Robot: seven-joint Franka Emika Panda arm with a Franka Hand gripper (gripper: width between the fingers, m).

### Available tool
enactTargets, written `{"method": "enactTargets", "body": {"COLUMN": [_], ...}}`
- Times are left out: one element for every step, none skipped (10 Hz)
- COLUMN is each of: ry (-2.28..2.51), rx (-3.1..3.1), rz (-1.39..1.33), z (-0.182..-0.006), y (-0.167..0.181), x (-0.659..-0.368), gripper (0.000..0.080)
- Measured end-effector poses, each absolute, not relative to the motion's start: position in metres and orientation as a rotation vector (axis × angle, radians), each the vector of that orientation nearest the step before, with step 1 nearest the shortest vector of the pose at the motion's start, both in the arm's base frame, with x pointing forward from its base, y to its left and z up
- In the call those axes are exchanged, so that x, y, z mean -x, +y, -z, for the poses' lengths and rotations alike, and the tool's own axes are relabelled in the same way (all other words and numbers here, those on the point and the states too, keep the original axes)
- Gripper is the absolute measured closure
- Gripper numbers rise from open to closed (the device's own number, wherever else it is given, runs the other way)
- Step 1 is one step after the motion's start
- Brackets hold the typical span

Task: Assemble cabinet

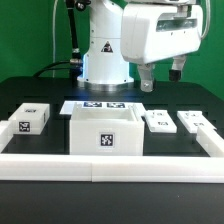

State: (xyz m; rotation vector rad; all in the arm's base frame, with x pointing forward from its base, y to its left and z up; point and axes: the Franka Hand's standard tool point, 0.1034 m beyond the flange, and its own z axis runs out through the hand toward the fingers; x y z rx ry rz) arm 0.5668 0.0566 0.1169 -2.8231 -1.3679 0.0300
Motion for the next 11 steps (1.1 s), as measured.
{"method": "enactTargets", "body": {"ry": [-1.368,-1.368,-1.368,-1.368,-1.368,-1.368,-1.37,-1.518,-1.658,-1.769,-1.85], "rx": [2.823,2.823,2.823,2.823,2.823,2.823,2.822,2.759,2.689,2.617,2.562], "rz": [-0.03,-0.03,-0.03,-0.03,-0.03,-0.03,-0.029,0.024,0.064,0.051,0.024], "z": [-0.117,-0.117,-0.117,-0.117,-0.117,-0.117,-0.117,-0.113,-0.108,-0.104,-0.1], "y": [0.057,0.057,0.057,0.057,0.057,0.057,0.056,0.054,0.05,0.046,0.039], "x": [-0.567,-0.567,-0.567,-0.567,-0.567,-0.567,-0.566,-0.564,-0.558,-0.552,-0.549], "gripper": [0.0001,0.0001,0.0001,0.0001,0.0001,0.0001,0.0001,0.0001,0.0001,0.0001,0.0001]}}
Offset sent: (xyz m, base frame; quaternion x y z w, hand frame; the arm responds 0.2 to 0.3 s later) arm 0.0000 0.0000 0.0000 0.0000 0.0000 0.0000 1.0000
